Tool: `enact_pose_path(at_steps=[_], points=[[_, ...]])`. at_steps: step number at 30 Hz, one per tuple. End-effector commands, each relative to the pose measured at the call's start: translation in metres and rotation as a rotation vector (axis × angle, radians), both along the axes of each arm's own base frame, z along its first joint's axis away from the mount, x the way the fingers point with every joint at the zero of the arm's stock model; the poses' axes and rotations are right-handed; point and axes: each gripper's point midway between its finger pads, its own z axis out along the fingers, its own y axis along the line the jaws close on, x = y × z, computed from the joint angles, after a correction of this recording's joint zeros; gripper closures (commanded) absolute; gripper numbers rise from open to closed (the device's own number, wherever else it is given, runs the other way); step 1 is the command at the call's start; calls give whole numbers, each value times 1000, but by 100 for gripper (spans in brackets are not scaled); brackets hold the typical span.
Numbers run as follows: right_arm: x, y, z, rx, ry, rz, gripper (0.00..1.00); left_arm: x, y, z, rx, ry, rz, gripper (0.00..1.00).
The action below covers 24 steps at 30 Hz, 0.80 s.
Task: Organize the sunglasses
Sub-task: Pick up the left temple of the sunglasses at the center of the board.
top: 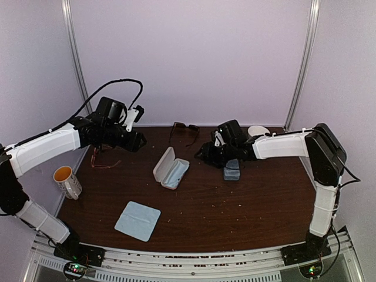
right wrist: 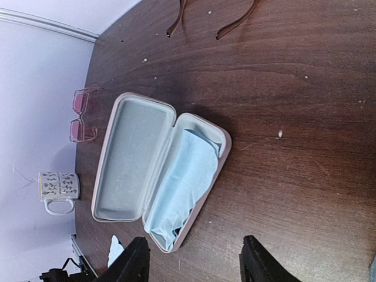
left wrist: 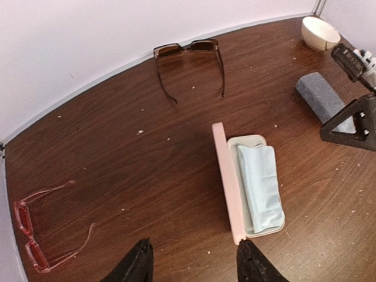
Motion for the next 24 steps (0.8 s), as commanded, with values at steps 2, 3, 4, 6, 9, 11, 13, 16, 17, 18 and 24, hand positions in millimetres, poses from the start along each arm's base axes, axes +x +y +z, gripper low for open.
enact_pose_path(at_steps=[2,3,4,6,9,11,13,16,17,18,24], points=[[-1,26,-5,85,24,30,48,6,-24,10,-239,16,-121,50],[-3,30,-7,93,35,36,50,7,-25,7,-271,34,-132,51],[-4,33,-10,98,44,43,51,8,-27,4,-295,49,-145,52],[-5,38,-14,102,57,53,53,11,-30,0,-324,70,-166,53],[-5,42,-20,98,71,53,56,16,-33,-9,-344,93,-176,53],[-5,45,-25,94,80,55,57,23,-33,-16,-349,112,-164,53],[-6,49,-28,99,87,57,57,28,-33,-23,-363,131,-159,53],[-6,52,-31,102,94,59,57,35,-33,-30,-364,144,-153,53],[-6,53,-32,102,95,60,57,37,-34,-31,-360,143,-153,53],[-6,53,-31,99,91,64,57,38,-34,-31,-358,143,-154,53],[25,35,-18,-20,7,20,53,45,-30,-26,-345,119,-120,53]])
